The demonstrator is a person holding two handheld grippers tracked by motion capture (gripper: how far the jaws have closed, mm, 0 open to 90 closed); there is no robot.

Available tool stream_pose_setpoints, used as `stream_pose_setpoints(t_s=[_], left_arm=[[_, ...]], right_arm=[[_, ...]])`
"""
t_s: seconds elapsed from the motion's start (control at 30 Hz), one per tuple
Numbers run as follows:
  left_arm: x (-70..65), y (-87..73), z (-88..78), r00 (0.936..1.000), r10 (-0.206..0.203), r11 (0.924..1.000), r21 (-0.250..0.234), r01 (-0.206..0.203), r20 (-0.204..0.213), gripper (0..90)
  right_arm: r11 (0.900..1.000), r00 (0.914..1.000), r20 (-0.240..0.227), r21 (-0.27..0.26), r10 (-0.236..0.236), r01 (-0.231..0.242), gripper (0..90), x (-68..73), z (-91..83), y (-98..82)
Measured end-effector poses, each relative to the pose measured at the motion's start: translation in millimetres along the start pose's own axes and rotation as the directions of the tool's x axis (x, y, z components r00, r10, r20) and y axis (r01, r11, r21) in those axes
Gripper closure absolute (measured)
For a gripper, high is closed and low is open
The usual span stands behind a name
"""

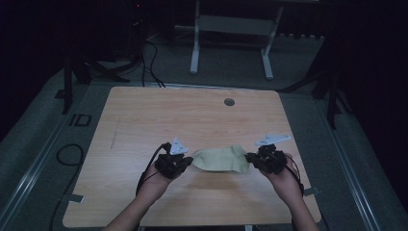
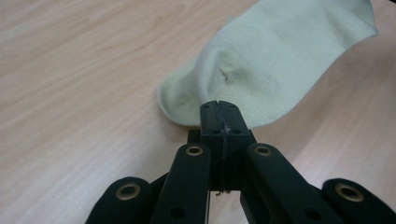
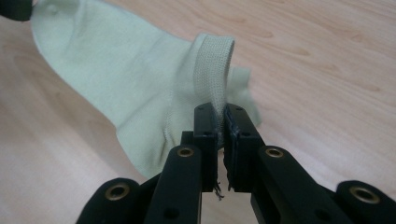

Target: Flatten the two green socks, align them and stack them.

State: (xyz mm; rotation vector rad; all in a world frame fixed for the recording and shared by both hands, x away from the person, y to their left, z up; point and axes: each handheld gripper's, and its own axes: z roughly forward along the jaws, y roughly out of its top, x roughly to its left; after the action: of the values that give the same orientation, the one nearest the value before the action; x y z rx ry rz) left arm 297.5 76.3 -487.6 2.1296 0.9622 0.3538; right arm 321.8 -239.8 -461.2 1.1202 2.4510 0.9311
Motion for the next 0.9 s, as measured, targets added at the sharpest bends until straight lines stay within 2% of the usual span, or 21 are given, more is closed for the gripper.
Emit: stream_pose_setpoints(t_s=[0.1, 0.33, 0.57, 0.6, 0.8, 0.9], left_arm=[[4.5, 3.4, 5.6, 0.9999, 0.007, 0.9999, 0.016, -0.006, -0.015, 90.0], [13.3, 4.5, 22.9, 0.9995, -0.019, 0.9993, 0.031, 0.019, -0.026, 90.0], [15.5, -1.1, 40.2, 0.9992, -0.027, 0.9978, 0.06, 0.028, -0.029, 90.0], [15.9, -1.6, 42.3, 0.9989, -0.039, 0.9975, 0.058, 0.04, -0.028, 90.0], [16.2, -5.9, 53.8, 0.9993, -0.028, 0.9953, 0.092, 0.03, -0.027, 90.0], [18.8, -9.6, 59.8, 0.9988, -0.041, 0.9936, 0.104, 0.044, -0.028, 90.0]], right_arm=[[1.0, 1.0, -0.001, 0.008, 0.009, -0.009, 84.2, -6.6, 8.2, 6.6], [0.998, 0.9995, -0.001, 0.046, 0.031, -0.031, 84.2, -20.6, 29.7, 13.6], [0.994, 0.9986, 0.002, 0.094, 0.054, -0.054, 84.1, -29.7, 51.1, 7.5], [0.993, 0.9984, 0.002, 0.102, 0.057, -0.057, 84.1, -31.0, 54.1, 6.6], [0.99, 0.9977, -0.003, 0.128, 0.068, -0.067, 83.9, -34.0, 68.3, 1.5], [0.987, 0.9971, 0.004, 0.141, 0.077, -0.076, 83.8, -36.0, 74.3, -0.5]])
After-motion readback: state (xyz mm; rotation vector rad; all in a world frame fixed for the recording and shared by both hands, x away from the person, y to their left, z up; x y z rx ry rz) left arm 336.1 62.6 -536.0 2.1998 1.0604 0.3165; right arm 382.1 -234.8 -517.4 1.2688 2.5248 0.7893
